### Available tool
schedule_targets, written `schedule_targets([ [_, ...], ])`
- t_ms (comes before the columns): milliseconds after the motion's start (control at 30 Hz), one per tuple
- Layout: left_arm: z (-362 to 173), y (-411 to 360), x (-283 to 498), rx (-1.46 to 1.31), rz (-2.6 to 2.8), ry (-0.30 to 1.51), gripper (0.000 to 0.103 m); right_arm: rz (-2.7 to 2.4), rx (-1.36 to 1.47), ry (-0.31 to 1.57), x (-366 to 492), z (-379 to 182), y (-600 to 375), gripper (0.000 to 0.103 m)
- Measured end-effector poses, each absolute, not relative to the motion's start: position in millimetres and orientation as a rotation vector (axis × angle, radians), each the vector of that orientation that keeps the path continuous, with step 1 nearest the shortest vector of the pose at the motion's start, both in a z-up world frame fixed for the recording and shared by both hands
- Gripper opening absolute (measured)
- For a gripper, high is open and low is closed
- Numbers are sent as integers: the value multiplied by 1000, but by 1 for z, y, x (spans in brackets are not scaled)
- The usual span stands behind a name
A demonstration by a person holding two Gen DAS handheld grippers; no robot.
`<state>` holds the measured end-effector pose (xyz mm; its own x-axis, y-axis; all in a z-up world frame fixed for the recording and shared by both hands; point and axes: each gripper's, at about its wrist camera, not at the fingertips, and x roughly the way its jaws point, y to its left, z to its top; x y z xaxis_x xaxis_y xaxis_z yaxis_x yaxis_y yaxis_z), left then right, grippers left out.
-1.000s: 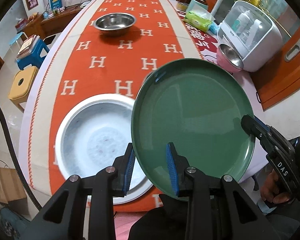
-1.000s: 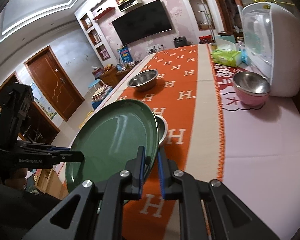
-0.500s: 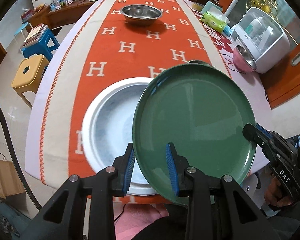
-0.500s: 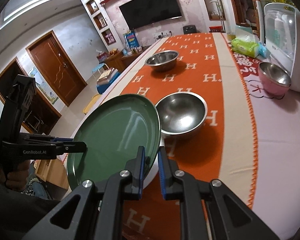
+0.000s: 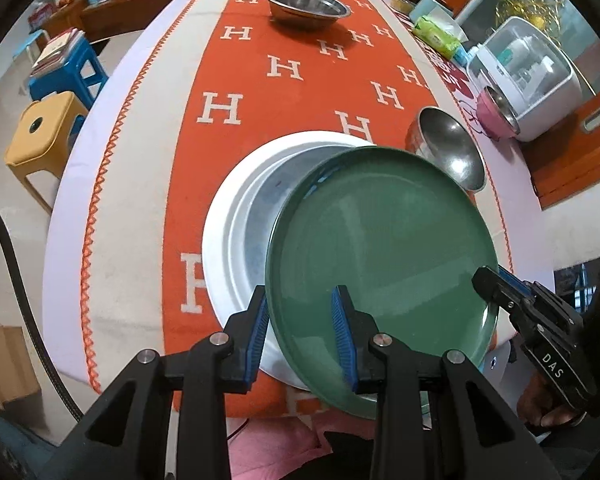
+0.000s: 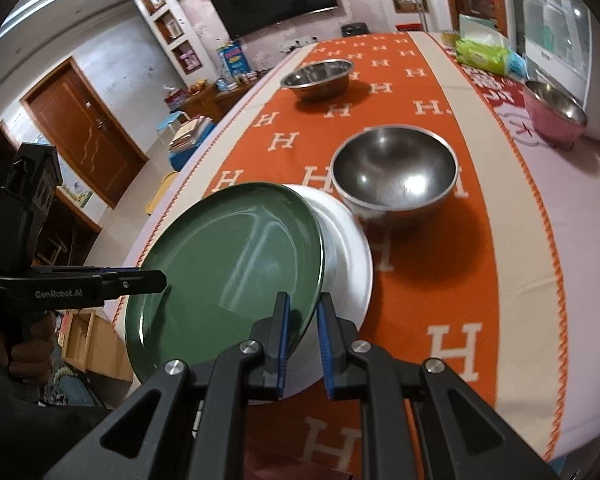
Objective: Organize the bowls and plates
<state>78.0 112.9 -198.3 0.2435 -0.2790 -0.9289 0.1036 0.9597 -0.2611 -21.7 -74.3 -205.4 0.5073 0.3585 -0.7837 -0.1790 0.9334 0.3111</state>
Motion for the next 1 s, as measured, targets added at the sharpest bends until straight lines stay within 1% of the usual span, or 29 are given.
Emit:
schedule_targets([
  [500, -222, 109, 99, 7, -384, 1360, 30, 150, 291, 981, -31, -228, -57, 15],
  [833, -228, 109, 108, 29, -407, 1381, 31, 96, 301, 977, -30, -229, -50, 16],
  [933, -228, 109, 111, 17, -419, 1388, 34, 89, 296, 980, -28, -229, -48, 21],
  [1000, -227, 110, 112, 1, -420, 1385, 34, 90, 301, 983, -27, -228, -48, 28],
])
